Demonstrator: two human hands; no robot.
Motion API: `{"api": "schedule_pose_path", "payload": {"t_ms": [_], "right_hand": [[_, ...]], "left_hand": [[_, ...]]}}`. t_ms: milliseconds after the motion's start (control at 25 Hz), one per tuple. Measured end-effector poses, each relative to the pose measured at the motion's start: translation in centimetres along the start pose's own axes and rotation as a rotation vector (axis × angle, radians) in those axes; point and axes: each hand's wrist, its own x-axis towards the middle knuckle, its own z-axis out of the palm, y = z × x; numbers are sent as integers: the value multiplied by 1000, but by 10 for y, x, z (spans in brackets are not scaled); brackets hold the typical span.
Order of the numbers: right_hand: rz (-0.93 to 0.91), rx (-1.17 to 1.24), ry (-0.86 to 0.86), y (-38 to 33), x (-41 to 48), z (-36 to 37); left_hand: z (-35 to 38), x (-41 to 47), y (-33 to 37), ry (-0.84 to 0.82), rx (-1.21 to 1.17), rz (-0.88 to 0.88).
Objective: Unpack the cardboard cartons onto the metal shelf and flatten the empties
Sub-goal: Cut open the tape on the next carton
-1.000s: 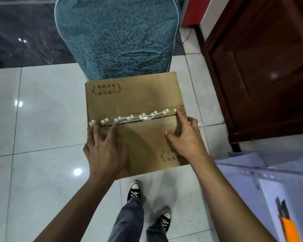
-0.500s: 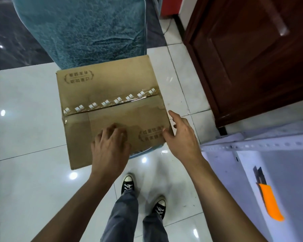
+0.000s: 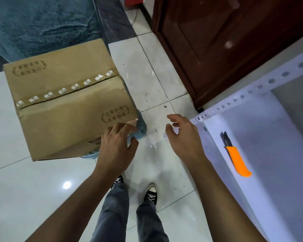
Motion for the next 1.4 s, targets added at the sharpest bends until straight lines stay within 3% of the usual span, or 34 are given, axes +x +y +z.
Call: {"api": "schedule_pose_path", "payload": {"t_ms": [360,800,1400], "right_hand": [[71,55,159,92,-46,-45],[195,-73,368,192,-74,-79],[185,-301,330,245,-47,-73]], "left_hand": [[56,-27,72,-82,-81,197],[112,-49,121,-108,-63,315],[113,-58,122,-112,-75,235]]}}
